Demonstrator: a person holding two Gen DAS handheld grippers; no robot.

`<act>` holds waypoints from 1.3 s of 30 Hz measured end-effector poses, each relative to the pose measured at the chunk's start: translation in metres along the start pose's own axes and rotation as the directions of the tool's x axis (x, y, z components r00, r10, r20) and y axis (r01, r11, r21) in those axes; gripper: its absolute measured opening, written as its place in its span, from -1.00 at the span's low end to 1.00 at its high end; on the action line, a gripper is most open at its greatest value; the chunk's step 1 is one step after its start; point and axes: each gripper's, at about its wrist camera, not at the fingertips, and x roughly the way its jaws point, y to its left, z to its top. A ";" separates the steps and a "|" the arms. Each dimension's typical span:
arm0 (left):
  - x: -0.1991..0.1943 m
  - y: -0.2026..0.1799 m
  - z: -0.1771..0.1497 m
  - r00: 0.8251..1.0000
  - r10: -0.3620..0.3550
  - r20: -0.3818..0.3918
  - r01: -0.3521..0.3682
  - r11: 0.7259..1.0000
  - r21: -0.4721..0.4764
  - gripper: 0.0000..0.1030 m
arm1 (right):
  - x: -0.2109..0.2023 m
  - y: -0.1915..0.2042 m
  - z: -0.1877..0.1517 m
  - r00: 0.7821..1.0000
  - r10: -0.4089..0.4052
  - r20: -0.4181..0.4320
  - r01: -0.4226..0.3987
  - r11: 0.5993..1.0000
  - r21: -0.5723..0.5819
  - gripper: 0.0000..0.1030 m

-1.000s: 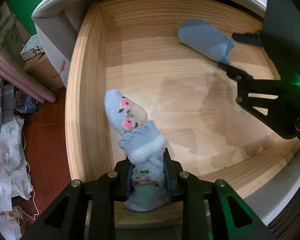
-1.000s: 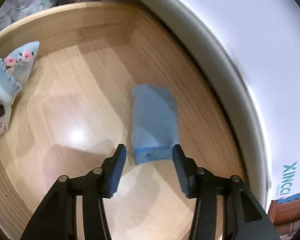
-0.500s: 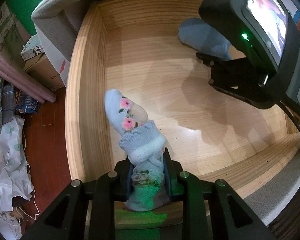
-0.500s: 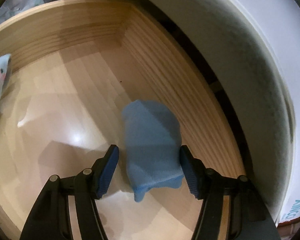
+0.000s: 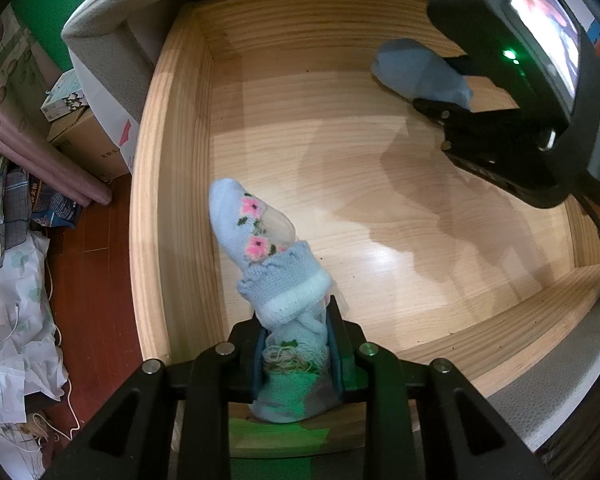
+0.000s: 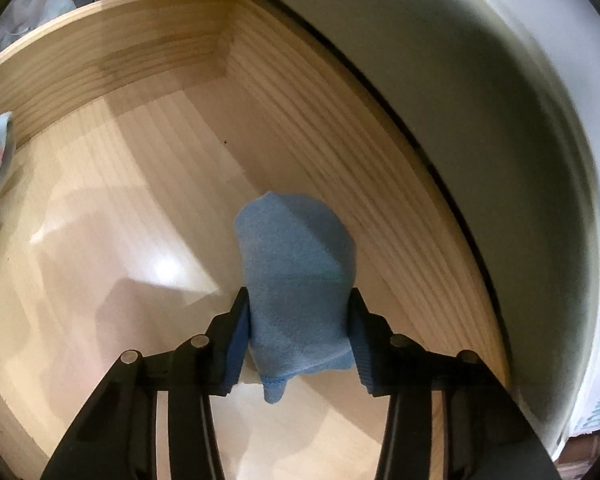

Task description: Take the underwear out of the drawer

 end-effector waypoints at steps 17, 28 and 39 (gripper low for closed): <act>0.000 0.000 0.001 1.000 -0.001 0.004 0.001 1.000 -0.006 -0.52 | -0.018 -0.043 -0.069 0.883 0.385 -0.268 -0.274 0.887 0.371 -0.23; -0.001 0.001 0.000 1.000 0.002 0.009 -0.002 1.000 -0.014 -0.52 | -0.012 -0.056 -0.137 0.792 0.496 -0.356 -0.247 0.793 0.557 -0.23; -0.004 0.002 -0.004 1.000 0.013 0.024 -0.012 0.999 -0.051 -0.52 | -0.032 -0.052 -0.197 0.807 0.488 -0.333 -0.193 0.751 0.631 -0.23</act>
